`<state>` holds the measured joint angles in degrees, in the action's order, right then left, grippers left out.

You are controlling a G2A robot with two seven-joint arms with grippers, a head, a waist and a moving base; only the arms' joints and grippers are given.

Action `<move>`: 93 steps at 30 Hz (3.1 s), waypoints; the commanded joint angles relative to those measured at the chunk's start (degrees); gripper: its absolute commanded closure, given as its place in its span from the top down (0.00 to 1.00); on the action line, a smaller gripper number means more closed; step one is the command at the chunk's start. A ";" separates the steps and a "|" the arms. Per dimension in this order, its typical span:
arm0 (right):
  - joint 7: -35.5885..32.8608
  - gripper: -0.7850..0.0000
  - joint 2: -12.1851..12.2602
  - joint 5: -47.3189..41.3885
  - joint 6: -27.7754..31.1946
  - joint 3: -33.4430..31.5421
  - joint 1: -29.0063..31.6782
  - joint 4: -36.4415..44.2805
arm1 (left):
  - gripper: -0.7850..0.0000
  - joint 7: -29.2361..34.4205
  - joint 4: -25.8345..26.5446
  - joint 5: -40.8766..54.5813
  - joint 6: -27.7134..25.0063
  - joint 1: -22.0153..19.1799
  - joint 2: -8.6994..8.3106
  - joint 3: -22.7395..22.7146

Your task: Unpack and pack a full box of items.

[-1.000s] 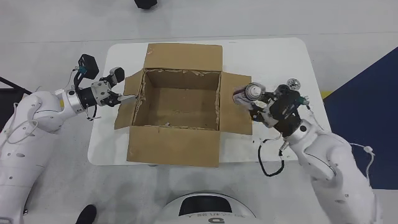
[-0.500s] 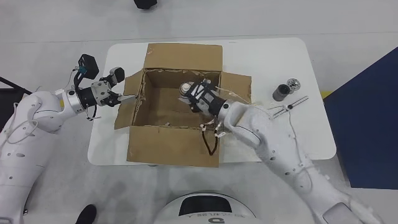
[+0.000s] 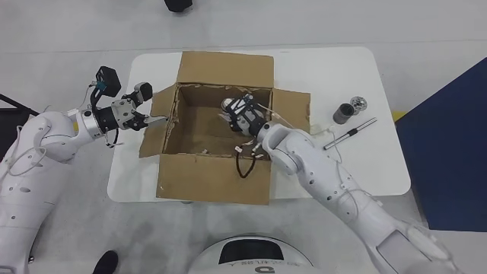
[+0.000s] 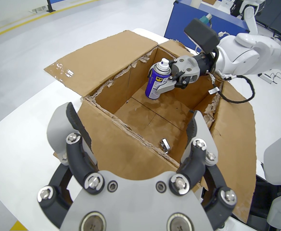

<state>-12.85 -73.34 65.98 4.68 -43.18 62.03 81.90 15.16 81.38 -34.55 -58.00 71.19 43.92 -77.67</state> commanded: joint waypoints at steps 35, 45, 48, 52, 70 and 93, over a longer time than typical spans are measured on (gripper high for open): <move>-38.42 0.05 -5.23 2.89 -10.37 7.06 -6.81 3.24 | 1.00 0.00 0.00 0.00 0.00 0.00 0.00 0.00; -40.15 0.36 -7.22 3.86 -11.56 8.71 -8.08 2.61 | 1.00 0.00 0.00 0.00 0.00 0.00 0.00 0.00; -39.01 0.49 -6.93 3.03 -10.10 7.16 -6.88 4.18 | 1.00 0.00 0.00 0.00 0.00 0.00 0.00 0.00; -37.12 0.79 -5.59 1.48 -6.44 2.93 -3.64 7.95 | 1.00 0.00 0.00 0.00 0.00 0.00 0.00 0.00; -1.50 1.00 3.88 -5.08 14.70 -46.79 38.16 36.60 | 1.00 0.00 0.00 0.00 0.00 0.00 0.00 0.00; -26.70 0.42 4.87 -13.38 -7.53 -55.22 23.65 12.65 | 1.00 0.00 0.00 0.00 0.00 0.00 0.00 0.00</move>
<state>-38.82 -68.46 52.94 -2.20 -98.42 85.74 94.25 15.16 81.38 -34.55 -58.00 71.19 43.92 -77.67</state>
